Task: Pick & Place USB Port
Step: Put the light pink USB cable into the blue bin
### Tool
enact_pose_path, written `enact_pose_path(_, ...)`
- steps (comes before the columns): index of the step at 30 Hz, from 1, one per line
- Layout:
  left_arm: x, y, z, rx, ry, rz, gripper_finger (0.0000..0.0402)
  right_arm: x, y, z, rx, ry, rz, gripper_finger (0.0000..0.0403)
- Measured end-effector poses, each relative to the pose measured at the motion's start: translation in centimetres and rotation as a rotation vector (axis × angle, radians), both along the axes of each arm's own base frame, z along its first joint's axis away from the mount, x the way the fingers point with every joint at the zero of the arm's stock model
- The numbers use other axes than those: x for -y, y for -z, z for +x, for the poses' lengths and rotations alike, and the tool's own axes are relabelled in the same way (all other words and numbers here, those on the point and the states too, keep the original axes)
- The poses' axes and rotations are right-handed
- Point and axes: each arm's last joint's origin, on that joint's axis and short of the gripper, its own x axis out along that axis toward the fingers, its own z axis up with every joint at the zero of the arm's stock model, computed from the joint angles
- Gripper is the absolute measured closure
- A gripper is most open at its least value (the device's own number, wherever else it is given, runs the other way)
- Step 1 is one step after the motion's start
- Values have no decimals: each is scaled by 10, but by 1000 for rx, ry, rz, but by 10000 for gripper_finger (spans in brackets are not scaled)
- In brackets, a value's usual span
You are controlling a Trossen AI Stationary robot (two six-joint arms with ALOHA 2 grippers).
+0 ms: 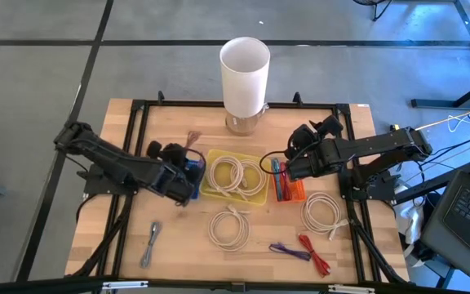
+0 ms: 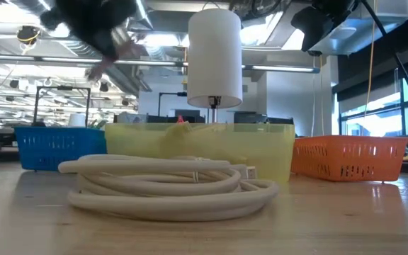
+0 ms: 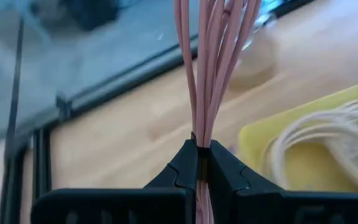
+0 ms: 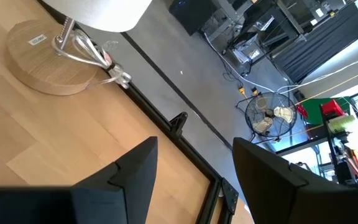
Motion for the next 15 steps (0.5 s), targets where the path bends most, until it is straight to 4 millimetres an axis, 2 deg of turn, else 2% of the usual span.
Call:
enact_pose_path(4,-10,36,-7,-18,-97,-121,393,0,0,0,-8,-4,-2,191)
enact_pose_path(7,-13,51,-8,39,-121,-179,393,0,0,0,-16,-8,-3,191)
enact_pose_path(10,-13,60,-5,88,-101,-217,393,0,0,0,-16,-9,-3,191)
enact_pose_path(15,-11,62,-1,122,-88,-249,393,0,0,0,-16,-8,-3,191)
